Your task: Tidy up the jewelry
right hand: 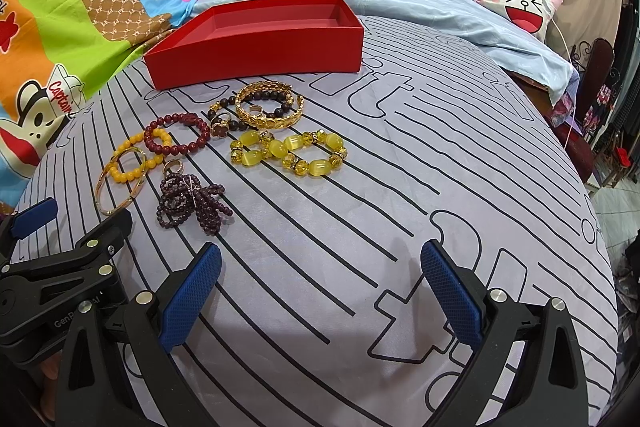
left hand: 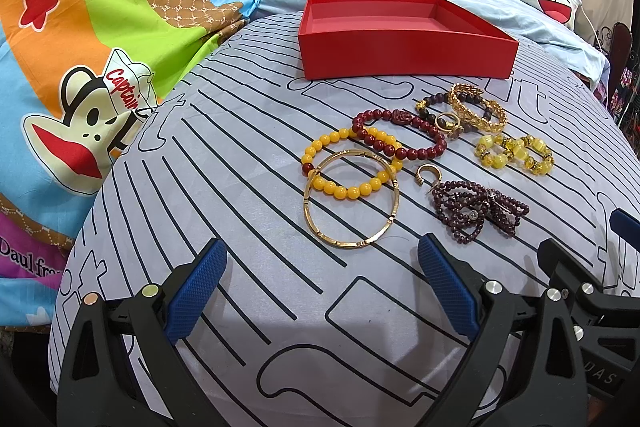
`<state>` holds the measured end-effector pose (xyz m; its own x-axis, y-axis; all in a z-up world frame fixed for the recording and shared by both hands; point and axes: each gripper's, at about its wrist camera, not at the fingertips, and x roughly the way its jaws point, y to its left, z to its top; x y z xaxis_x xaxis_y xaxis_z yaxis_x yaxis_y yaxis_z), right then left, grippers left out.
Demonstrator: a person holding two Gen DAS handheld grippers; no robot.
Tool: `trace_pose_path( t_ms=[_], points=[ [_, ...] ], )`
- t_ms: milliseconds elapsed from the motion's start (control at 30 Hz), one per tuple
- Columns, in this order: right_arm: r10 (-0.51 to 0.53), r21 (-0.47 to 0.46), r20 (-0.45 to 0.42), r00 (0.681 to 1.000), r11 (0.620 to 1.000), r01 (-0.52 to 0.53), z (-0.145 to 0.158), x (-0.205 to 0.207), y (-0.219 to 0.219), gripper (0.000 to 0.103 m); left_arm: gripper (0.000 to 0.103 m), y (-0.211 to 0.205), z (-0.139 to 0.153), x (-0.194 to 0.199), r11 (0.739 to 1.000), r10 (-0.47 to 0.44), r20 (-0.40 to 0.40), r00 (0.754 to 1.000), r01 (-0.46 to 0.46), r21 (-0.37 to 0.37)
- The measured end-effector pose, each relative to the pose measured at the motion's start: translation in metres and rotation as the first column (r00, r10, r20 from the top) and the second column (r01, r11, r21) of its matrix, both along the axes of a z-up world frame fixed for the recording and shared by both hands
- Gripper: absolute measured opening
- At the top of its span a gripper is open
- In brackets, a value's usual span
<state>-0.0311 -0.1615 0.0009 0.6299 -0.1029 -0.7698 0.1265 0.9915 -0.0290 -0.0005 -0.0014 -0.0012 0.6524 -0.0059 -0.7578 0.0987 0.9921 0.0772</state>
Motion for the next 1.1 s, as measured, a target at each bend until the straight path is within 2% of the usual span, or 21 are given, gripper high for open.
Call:
trace_pose_path(
  t_ms=[333,667,833,900,1100],
  points=[
    [-0.003,0.009,0.007,1.0,1.0,0.003,0.003,0.0,0.001,0.096,0.093,0.0,0.0,0.0,1.0,0.0,0.0,1.0,0.0,-0.007],
    [-0.04,0.015,0.0,0.999,0.999,0.04,0.005,0.001,-0.021,0.096,0.093,0.007,0.005,0.016,0.999,-0.008,-0.014,1.0,0.007,-0.053],
    [-0.067,0.039,-0.001,0.998,0.997,0.067,0.01,0.007,-0.031,0.096,0.093,0.009,-0.004,0.035,0.995,0.005,-0.081,0.997,-0.014,-0.101],
    [-0.067,0.038,0.002,0.998,0.997,0.067,0.011,0.009,-0.032,0.096,0.092,0.009,-0.006,0.037,0.995,0.006,-0.082,0.997,-0.014,-0.103],
    [-0.062,0.036,-0.003,0.998,0.997,0.062,0.012,0.015,-0.03,0.096,0.077,0.003,-0.004,0.037,0.995,-0.023,-0.058,0.998,0.017,-0.097]
  ],
)
